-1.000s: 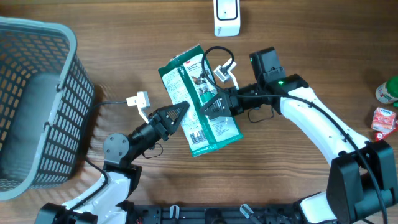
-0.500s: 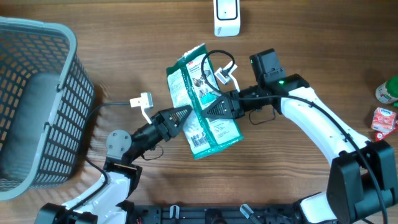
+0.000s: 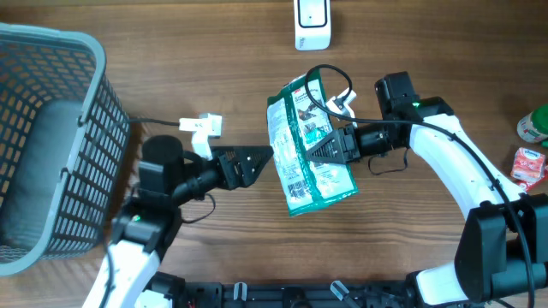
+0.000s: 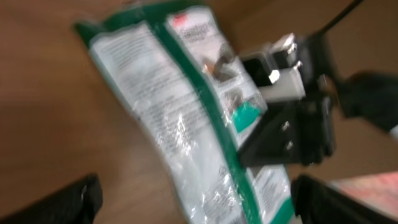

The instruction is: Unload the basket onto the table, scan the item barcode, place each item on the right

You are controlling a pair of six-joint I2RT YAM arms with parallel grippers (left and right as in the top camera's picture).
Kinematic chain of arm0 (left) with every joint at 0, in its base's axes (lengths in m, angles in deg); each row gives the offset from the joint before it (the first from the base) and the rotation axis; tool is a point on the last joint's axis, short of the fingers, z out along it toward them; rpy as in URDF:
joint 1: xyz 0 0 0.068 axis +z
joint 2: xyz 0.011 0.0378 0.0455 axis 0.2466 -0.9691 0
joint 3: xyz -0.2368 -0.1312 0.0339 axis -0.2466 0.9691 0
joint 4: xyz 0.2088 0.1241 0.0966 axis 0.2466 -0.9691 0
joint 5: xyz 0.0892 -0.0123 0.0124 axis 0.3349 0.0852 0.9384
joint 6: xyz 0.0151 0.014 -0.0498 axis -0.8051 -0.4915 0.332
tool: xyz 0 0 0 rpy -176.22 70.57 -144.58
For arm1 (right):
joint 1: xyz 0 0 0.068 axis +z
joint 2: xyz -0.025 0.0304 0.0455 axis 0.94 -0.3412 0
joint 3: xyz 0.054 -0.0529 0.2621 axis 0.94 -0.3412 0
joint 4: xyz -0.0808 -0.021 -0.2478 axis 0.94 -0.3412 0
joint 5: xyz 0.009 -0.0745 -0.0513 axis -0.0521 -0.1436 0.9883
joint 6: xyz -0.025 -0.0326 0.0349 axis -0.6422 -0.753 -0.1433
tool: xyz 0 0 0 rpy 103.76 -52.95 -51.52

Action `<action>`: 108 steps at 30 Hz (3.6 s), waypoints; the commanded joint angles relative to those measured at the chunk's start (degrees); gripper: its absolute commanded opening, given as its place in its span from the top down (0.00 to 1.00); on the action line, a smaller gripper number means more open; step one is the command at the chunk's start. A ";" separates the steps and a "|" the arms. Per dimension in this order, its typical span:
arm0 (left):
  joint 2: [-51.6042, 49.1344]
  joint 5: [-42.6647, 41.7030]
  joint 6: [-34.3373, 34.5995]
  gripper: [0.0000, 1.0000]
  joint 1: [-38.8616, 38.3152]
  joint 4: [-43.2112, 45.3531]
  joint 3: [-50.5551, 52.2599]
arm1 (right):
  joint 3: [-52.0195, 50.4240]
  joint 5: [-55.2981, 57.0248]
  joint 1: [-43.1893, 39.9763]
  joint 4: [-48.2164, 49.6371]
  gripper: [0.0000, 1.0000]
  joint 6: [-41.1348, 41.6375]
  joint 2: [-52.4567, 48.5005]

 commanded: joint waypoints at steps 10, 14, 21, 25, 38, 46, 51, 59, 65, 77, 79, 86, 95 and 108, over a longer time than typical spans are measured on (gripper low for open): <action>27.80 38.86 -16.92 0.01 -17.79 -26.64 -13.49 | 0.44 0.31 -0.17 1.92 0.96 -1.38 1.18; 31.69 40.89 -16.06 0.00 -18.82 -30.69 -13.49 | 0.44 0.31 -0.17 1.88 0.96 -1.01 1.18; 32.54 48.52 -13.90 0.00 -18.82 -38.56 -13.46 | 0.44 0.24 -0.17 4.33 0.95 5.55 1.18; 32.54 48.70 -13.94 0.00 -18.82 -40.17 -13.46 | 0.44 0.22 -0.17 6.82 0.96 12.41 1.18; 32.54 48.68 -13.92 0.00 -18.82 -54.03 -13.46 | 0.44 -0.48 -0.20 6.86 0.96 12.37 1.18; 32.54 48.68 -13.92 0.00 -18.82 -54.12 -13.46 | 0.44 -17.20 -0.17 5.46 0.96 7.61 1.18; 32.54 48.68 -13.92 0.00 -18.82 -54.12 -13.46 | 0.44 -8.94 -0.20 5.09 0.95 -0.52 1.46; 32.54 48.68 -13.92 0.00 -18.82 -54.12 -13.46 | 0.44 -0.17 -0.17 1.18 0.96 -2.97 22.32; 32.54 48.68 -13.92 0.00 -18.82 -54.12 -13.46 | 0.44 0.20 -0.17 -7.13 0.96 -7.63 30.08; 32.54 48.68 -13.92 0.00 -18.82 -54.36 -13.46 | 0.44 18.64 -0.11 26.27 0.95 -13.99 27.96; 32.54 48.68 -13.92 0.00 -18.82 -54.34 -13.46 | 0.44 21.24 -0.04 34.38 0.96 -13.97 25.14; 32.54 48.68 -13.92 0.00 -18.82 -54.34 -13.46 | 0.44 52.89 5.09 69.59 0.95 -21.88 6.84; 32.54 48.68 -13.92 0.00 -18.82 -54.34 -13.46 | 14.12 72.04 7.45 96.15 0.96 -37.79 -27.67; 32.54 48.68 -13.90 0.00 -18.82 -54.34 -13.46 | 22.23 91.10 9.16 86.36 0.96 -34.97 -29.20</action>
